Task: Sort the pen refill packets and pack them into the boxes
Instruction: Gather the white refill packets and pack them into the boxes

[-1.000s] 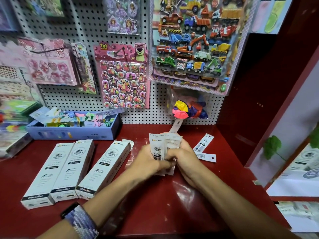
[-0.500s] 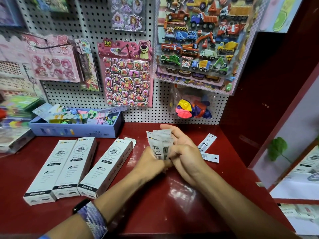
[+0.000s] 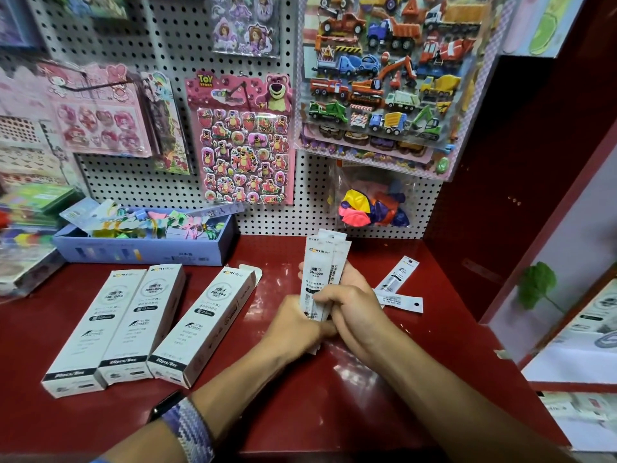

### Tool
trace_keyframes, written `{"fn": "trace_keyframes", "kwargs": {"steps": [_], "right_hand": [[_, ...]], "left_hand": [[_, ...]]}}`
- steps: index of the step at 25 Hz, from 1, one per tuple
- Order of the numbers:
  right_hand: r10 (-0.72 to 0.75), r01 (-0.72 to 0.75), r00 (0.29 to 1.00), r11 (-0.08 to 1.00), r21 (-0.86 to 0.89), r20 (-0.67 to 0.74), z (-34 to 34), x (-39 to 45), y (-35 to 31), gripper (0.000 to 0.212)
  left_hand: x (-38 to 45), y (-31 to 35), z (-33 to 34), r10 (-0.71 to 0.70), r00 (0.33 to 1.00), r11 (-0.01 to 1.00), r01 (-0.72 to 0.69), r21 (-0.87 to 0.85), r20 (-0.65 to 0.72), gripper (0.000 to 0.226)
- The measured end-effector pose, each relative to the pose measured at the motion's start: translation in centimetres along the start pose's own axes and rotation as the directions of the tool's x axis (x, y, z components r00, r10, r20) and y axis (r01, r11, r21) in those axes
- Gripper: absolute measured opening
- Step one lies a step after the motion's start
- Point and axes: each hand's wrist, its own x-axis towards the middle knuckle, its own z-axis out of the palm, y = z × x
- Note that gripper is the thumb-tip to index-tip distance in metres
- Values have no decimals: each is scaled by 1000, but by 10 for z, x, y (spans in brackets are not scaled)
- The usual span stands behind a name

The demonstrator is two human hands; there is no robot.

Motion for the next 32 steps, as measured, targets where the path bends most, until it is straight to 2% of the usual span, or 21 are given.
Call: {"fn": "trace_keyframes", "kwargs": {"steps": [2,4,6,8,10,13,15,18,20,22,23,24,25,26,27,28,29,30,32], "right_hand": [[-3,4,999,999,39,-32,2,1,-5,54],[2,10,997,988,151,-82,1,3,-12,51],[17,2,996,978,208,-91,-5,3,-16,50],[23,-14,996,995,98,-92,-9,3,-15,48],[8,-16,998,992,-123,-64,-8,4,-11,48],[-7,20,999,934,-356,37,-8,4,-14,32],[-34,87,991,891,-446,126,-13,3,-17,18],[-71,176,976,813,-555,206,-21,5,-14,9],[-127,192,980,813,-549,153,-19,7,-13,8],[-166,166,985,877,-452,40,-18,10,-18,11],[-170,147,985,907,-394,-23,-19,12,-22,13],[-163,125,984,927,-352,-79,-21,13,-26,13],[-147,102,982,942,-321,-121,-24,14,-28,14],[-129,78,979,952,-296,-157,-27,14,-29,14],[-111,56,976,960,-274,-189,-29,14,-29,15],[-90,32,972,965,-259,-215,-30,15,-28,15],[-67,8,970,969,-247,-233,-30,15,-26,15],[-50,-10,968,971,-237,-248,-30,15,-25,17],[-40,-15,964,979,-204,-264,-25,16,-28,19]], "left_hand": [[-2,8,-2,-10,998,998,14,-63,64,29],[-4,11,-9,9,980,988,21,-153,197,27],[-4,12,-14,3,957,985,48,-168,290,21],[-2,15,-16,-33,961,992,64,-105,275,15],[0,19,-18,-57,976,997,68,-44,208,21],[-1,21,-23,-75,967,997,67,40,245,35],[1,19,-25,-127,971,992,120,46,201,32],[-2,20,-27,-160,960,987,150,61,228,22],[-5,27,-34,-108,949,994,99,47,296,25],[-3,39,-56,-38,937,997,15,70,346,40],[-1,44,-70,-17,948,997,-10,81,318,47],[3,45,-85,3,975,994,-28,107,221,46],[10,39,-100,22,998,980,-32,195,53,42],[16,31,-113,57,990,914,0,406,-128,45],[18,22,-122,81,970,750,91,656,-228,55],[19,11,-127,53,969,564,170,808,-241,66],[19,2,-129,-12,973,448,213,868,-232,70],[19,0,-129,-56,974,429,222,875,-220,68],[19,11,-128,-6,980,515,175,839,-201,58]]}}
